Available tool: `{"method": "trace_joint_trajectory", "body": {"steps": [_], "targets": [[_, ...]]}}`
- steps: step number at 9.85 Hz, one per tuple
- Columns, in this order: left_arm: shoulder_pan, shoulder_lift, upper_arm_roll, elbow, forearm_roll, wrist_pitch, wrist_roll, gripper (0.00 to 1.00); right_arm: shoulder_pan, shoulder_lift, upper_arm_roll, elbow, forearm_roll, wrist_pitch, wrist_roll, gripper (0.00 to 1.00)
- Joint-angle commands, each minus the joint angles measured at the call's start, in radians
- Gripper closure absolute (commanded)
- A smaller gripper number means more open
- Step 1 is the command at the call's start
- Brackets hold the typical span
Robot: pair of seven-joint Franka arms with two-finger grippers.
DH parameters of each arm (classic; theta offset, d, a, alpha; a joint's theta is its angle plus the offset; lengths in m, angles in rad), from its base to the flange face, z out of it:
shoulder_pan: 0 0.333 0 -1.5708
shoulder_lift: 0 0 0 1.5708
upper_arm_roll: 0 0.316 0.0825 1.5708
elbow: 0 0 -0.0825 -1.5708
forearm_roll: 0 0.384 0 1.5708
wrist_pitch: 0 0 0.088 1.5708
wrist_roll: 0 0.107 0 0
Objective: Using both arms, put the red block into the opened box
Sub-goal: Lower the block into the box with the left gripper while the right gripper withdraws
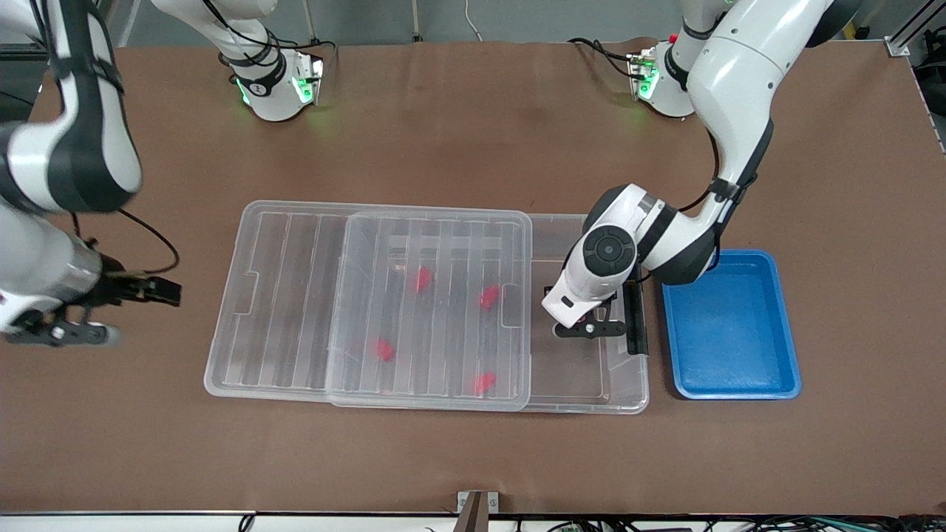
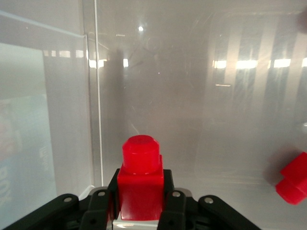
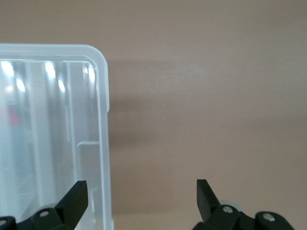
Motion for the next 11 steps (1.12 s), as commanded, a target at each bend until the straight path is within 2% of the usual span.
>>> {"method": "trace_joint_trajectory", "body": {"steps": [1, 2, 3, 6, 7, 8, 9, 10, 11], "targets": [[0.002, 0.049, -0.003, -0.032, 0.018, 0.053, 0.002, 1.0, 0.035, -0.175, -0.106, -0.055, 0.092, -0.109, 0.021, 0.0], [0.002, 0.067, -0.003, -0.034, 0.018, 0.079, 0.003, 1.0, 0.075, -0.218, -0.194, -0.055, 0.132, -0.155, 0.013, 0.0], [0.001, 0.083, -0.001, -0.034, 0.018, 0.094, 0.005, 1.0, 0.083, -0.272, -0.229, -0.056, 0.148, -0.21, 0.0, 0.0], [0.007, 0.127, -0.001, -0.033, 0.02, 0.136, 0.009, 0.99, 0.037, -0.294, -0.227, -0.061, 0.134, -0.263, -0.062, 0.0], [0.007, 0.129, 0.0, -0.031, 0.02, 0.14, 0.011, 0.95, 0.028, -0.292, -0.228, -0.061, 0.134, -0.267, -0.071, 0.0], [0.008, 0.129, 0.002, -0.029, 0.02, 0.139, 0.012, 0.76, 0.019, -0.292, -0.225, -0.058, 0.134, -0.266, -0.071, 0.0], [0.008, 0.129, 0.003, -0.026, 0.023, 0.14, 0.017, 0.51, 0.019, -0.289, -0.221, -0.05, 0.133, -0.261, -0.071, 0.0], [0.017, 0.126, 0.003, -0.025, 0.023, 0.14, 0.046, 0.07, 0.017, -0.285, -0.221, -0.041, 0.136, -0.263, -0.071, 0.0], [0.025, 0.118, 0.002, -0.025, 0.02, 0.139, 0.049, 0.0, 0.014, -0.285, -0.221, -0.021, 0.134, -0.267, -0.071, 0.0]]}}
